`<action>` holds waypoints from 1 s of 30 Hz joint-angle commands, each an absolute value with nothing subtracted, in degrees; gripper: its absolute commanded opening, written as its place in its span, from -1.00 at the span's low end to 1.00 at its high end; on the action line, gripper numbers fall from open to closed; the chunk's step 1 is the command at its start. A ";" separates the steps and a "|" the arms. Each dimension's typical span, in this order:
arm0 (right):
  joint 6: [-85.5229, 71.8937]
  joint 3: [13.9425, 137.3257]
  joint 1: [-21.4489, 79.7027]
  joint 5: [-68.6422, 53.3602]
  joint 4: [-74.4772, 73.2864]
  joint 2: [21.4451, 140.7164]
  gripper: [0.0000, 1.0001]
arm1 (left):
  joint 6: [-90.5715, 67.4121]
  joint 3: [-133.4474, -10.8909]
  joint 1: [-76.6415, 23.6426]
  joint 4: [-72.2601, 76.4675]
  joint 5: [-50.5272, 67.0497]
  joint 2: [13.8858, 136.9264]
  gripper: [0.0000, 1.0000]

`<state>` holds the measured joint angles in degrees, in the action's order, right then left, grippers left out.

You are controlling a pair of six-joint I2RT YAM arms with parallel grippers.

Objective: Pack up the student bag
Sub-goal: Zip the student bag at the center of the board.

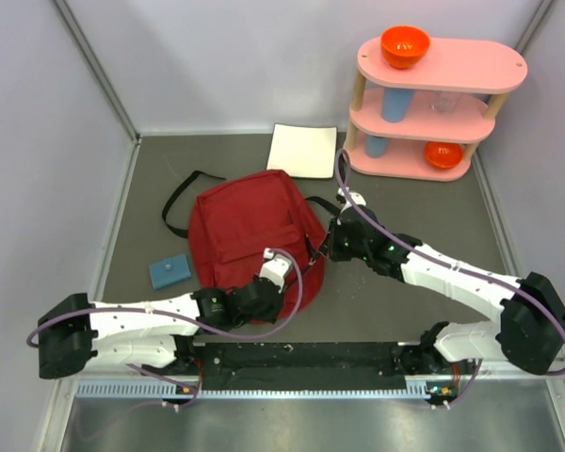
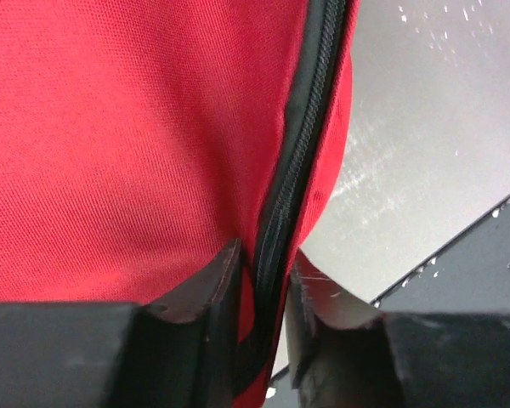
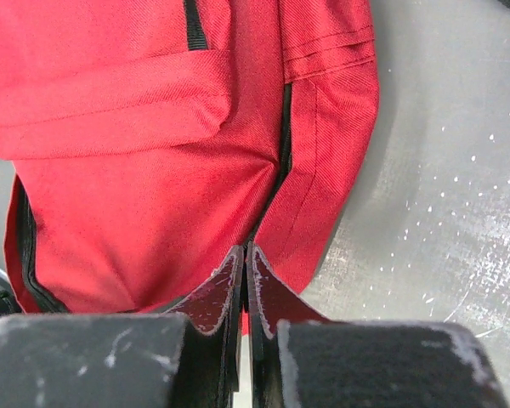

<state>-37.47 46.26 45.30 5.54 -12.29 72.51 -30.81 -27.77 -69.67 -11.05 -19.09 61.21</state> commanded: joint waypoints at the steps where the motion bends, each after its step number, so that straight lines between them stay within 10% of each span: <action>1: -36.64 44.93 44.03 2.74 -8.18 70.84 -1.00 | -33.75 -27.86 -71.10 -17.66 -18.71 56.43 -0.13; 6: -37.18 41.05 45.52 -1.30 -6.50 68.47 -1.00 | -31.47 -32.69 -70.93 -15.74 -22.41 53.18 0.45; 13: -41.66 35.33 45.97 -3.78 -3.17 64.43 -1.00 | -24.61 -37.35 -71.02 -7.21 -22.94 60.89 0.60; 25: -44.39 35.15 45.88 -0.18 -3.69 63.19 -1.00 | -28.73 -38.32 -71.02 -3.08 -17.83 76.46 0.49; 30: -43.86 35.60 45.88 1.32 -5.10 62.84 -1.00 | -29.97 -40.16 -70.93 -6.23 -21.62 78.66 -0.16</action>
<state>-43.75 34.54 45.60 -0.78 -5.85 64.84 -28.14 -38.50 -70.76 -6.42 -18.90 77.03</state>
